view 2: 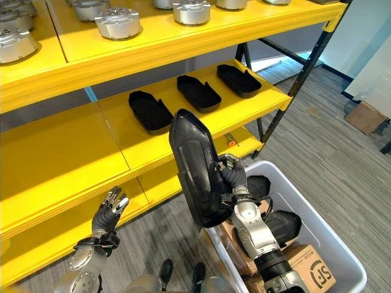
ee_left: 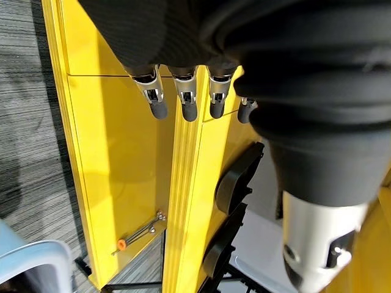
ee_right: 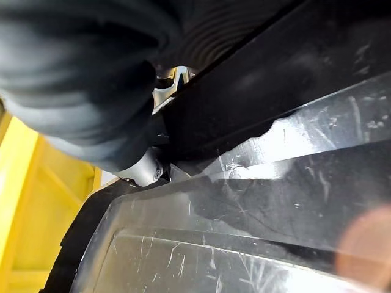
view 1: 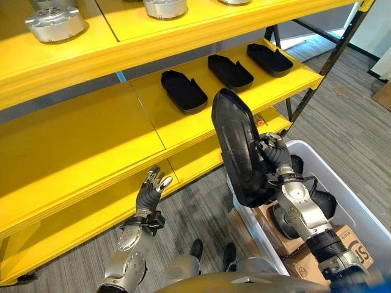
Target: Move parts from the plastic box to the shelf.
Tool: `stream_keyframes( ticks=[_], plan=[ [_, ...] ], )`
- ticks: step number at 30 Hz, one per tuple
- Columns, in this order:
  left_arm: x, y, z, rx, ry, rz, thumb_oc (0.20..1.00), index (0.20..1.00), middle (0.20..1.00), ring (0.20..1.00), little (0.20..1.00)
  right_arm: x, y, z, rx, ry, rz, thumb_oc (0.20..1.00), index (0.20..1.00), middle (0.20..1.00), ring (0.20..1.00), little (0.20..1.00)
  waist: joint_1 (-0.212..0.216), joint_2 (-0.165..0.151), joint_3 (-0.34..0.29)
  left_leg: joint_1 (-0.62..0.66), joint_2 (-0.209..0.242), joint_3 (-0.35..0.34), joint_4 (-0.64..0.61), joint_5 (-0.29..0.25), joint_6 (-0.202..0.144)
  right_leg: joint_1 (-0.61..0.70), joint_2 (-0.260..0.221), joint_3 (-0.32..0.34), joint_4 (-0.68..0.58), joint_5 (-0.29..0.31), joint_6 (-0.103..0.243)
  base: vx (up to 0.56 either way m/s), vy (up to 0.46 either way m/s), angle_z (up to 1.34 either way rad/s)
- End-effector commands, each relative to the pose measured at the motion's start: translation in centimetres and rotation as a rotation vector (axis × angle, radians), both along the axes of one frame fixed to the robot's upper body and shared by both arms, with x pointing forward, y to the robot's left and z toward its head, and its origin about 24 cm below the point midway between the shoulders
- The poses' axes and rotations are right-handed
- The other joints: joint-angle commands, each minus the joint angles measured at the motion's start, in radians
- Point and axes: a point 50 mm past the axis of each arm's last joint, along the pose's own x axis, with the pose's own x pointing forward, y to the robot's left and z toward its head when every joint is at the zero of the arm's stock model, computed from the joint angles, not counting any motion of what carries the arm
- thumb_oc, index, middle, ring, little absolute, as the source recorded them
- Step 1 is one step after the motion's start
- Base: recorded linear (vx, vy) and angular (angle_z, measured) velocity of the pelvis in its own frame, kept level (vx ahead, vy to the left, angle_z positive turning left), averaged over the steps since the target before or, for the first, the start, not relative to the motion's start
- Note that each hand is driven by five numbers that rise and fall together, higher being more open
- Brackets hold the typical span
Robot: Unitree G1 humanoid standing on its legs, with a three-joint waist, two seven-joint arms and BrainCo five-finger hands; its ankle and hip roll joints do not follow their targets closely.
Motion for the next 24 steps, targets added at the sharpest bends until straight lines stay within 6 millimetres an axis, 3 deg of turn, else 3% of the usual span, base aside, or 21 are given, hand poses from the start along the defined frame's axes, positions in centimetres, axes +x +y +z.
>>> stream_keyframes(
  ticks=[1, 3, 5, 6, 7, 8, 9, 10, 11, 12, 13, 14, 16, 18, 24],
  plan=[
    [0.1, 1.4, 2.0, 0.002, -0.108, 0.053, 1.000, 1.000, 1.000, 1.000, 1.000, 0.2, 0.7, 3.9, 0.065, -0.200, 0.053, 0.200, 0.200, 0.200, 0.200, 0.200, -0.003, -0.036, -0.018, -0.036, -0.090, 0.148, 0.287, -0.138, -0.016, 0.020, -0.034, 0.008, -0.040, -0.006, 0.060, -0.08, -0.026, 0.38],
    [0.3, 1.3, 2.3, -0.012, -0.127, 0.057, 1.000, 1.000, 1.000, 1.000, 1.000, 0.2, 0.3, 4.2, 0.054, -0.214, 0.045, 0.200, 0.200, 0.200, 0.200, 0.200, 0.003, -0.033, 0.022, -0.110, -0.060, 0.195, 0.455, -0.047, -0.110, 0.043, -0.039, -0.012, -0.043, -0.010, 0.044, -0.12, -0.044, 0.43],
    [0.3, 1.2, 2.1, -0.014, -0.118, 0.061, 1.000, 1.000, 1.000, 1.000, 1.000, 0.2, 0.3, 4.2, 0.056, -0.215, 0.043, 0.200, 0.200, 0.200, 0.200, 0.200, 0.011, -0.040, 0.035, -0.150, -0.010, 0.219, 0.496, -0.022, -0.102, 0.048, -0.046, -0.023, -0.042, -0.018, 0.036, -0.08, -0.041, 0.62],
    [0.3, 1.2, 2.1, -0.014, -0.118, 0.061, 1.000, 1.000, 1.000, 1.000, 1.000, 0.2, 0.3, 4.2, 0.056, -0.215, 0.043, 0.200, 0.200, 0.200, 0.200, 0.200, 0.012, -0.038, 0.035, -0.152, -0.008, 0.219, 0.501, -0.025, -0.102, 0.048, -0.044, -0.023, -0.041, -0.018, 0.035, -0.01, -0.023, 0.44],
    [0.2, 1.3, 2.0, -0.010, -0.113, 0.065, 1.000, 1.000, 1.000, 1.000, 1.000, 0.2, 0.3, 4.1, 0.062, -0.209, 0.038, 0.200, 0.200, 0.200, 0.200, 0.200, 0.014, -0.042, 0.035, -0.149, 0.040, 0.228, 0.476, -0.030, -0.079, 0.048, -0.049, -0.024, -0.034, -0.026, 0.034, 0.08, 0.016, 0.22],
    [-0.3, 1.5, 1.7, -0.008, -0.092, 0.071, 1.000, 1.000, 1.000, 1.000, 1.000, 0.3, 0.4, 3.9, 0.066, -0.196, 0.035, 0.200, 0.200, 0.200, 0.200, 0.200, 0.019, -0.051, 0.028, -0.097, 0.141, 0.219, 0.334, -0.033, -0.058, 0.061, -0.064, -0.030, -0.022, -0.046, 0.037, 0.08, 0.015, 0.14],
    [-0.3, 1.5, 1.7, -0.008, -0.092, 0.071, 1.000, 1.000, 1.000, 1.000, 1.000, 0.3, 0.4, 3.9, 0.066, -0.196, 0.035, 0.200, 0.200, 0.200, 0.200, 0.200, 0.019, -0.052, 0.029, -0.095, 0.141, 0.219, 0.332, -0.032, -0.058, 0.062, -0.065, -0.029, -0.022, -0.047, 0.037, 0.15, 0.087, 0.26],
    [-0.4, 1.6, 1.7, -0.005, -0.084, 0.081, 1.000, 1.000, 1.000, 1.000, 1.000, 0.5, 0.4, 3.8, 0.061, -0.191, 0.024, 0.200, 0.200, 0.200, 0.200, 0.200, 0.021, -0.042, 0.015, -0.075, 0.236, 0.174, 0.130, 0.043, -0.066, 0.057, -0.066, -0.030, -0.004, -0.073, 0.045, 0.08, 0.057, 0.33],
    [-0.5, 1.6, 1.7, -0.006, -0.083, 0.081, 1.000, 1.000, 1.000, 1.000, 1.000, 0.5, 0.4, 3.8, 0.061, -0.191, 0.025, 0.200, 0.200, 0.200, 0.200, 0.200, 0.021, -0.043, 0.016, -0.067, 0.236, 0.174, 0.116, 0.050, -0.067, 0.057, -0.066, -0.030, -0.002, -0.075, 0.044, 0.15, 0.142, 0.35],
    [-0.2, 1.7, 1.8, -0.011, -0.084, 0.094, 1.000, 1.000, 1.000, 1.000, 1.000, 0.8, 0.2, 3.8, 0.054, -0.190, 0.002, 0.200, 0.200, 0.200, 0.200, 0.200, 0.018, -0.028, 0.010, -0.072, 0.315, 0.151, 0.013, 0.141, -0.087, 0.053, -0.065, -0.027, 0.023, -0.102, 0.046, 0.07, 0.071, 0.33],
    [-0.2, 1.7, 1.8, -0.011, -0.084, 0.094, 1.000, 1.000, 1.000, 1.000, 1.000, 0.8, 0.2, 3.8, 0.054, -0.190, 0.002, 0.200, 0.200, 0.200, 0.200, 0.200, 0.018, -0.027, 0.011, -0.066, 0.317, 0.152, 0.004, 0.147, -0.089, 0.053, -0.064, -0.027, 0.026, -0.104, 0.045, 0.11, 0.156, 0.21],
    [0.1, 1.6, 1.9, -0.013, -0.090, 0.093, 1.000, 1.000, 1.000, 1.000, 1.000, 0.9, 0.0, 3.9, 0.050, -0.196, -0.012, 0.200, 0.200, 0.200, 0.200, 0.200, 0.012, -0.014, 0.008, -0.070, 0.354, 0.183, -0.047, 0.192, -0.109, 0.056, -0.067, -0.037, 0.037, -0.118, 0.049, 0.08, 0.131, 0.20],
    [0.8, 1.2, 2.0, -0.024, -0.099, 0.065, 1.000, 1.000, 1.000, 1.000, 1.000, 0.7, -0.4, 4.0, 0.035, -0.198, -0.023, 0.200, 0.200, 0.200, 0.200, 0.200, 0.013, 0.017, 0.001, -0.049, 0.377, 0.250, -0.114, 0.212, -0.138, 0.073, -0.085, -0.066, 0.051, -0.131, 0.058, 0.18, 0.279, 0.15],
    [0.6, 1.1, 1.7, -0.020, -0.089, 0.056, 1.000, 1.000, 1.000, 1.000, 1.000, 0.6, -0.2, 3.9, 0.034, -0.199, -0.017, 0.200, 0.200, 0.200, 0.200, 0.200, 0.022, 0.034, -0.015, -0.041, 0.361, 0.233, -0.127, 0.193, -0.144, 0.094, -0.096, -0.071, 0.037, -0.127, 0.071, 0.18, 0.273, 0.32],
    [0.6, 2.1, 2.3, 0.023, -0.106, 0.060, 1.000, 1.000, 1.000, 1.000, 1.000, 0.4, 0.5, 3.3, 0.028, -0.179, -0.007, 0.200, 0.200, 0.200, 0.200, 0.200, 0.065, 0.001, -0.012, -0.093, 0.264, 0.249, 0.030, 0.075, -0.099, 0.160, -0.200, -0.084, 0.014, -0.104, 0.126, 0.17, 0.236, 0.22]
  ],
)
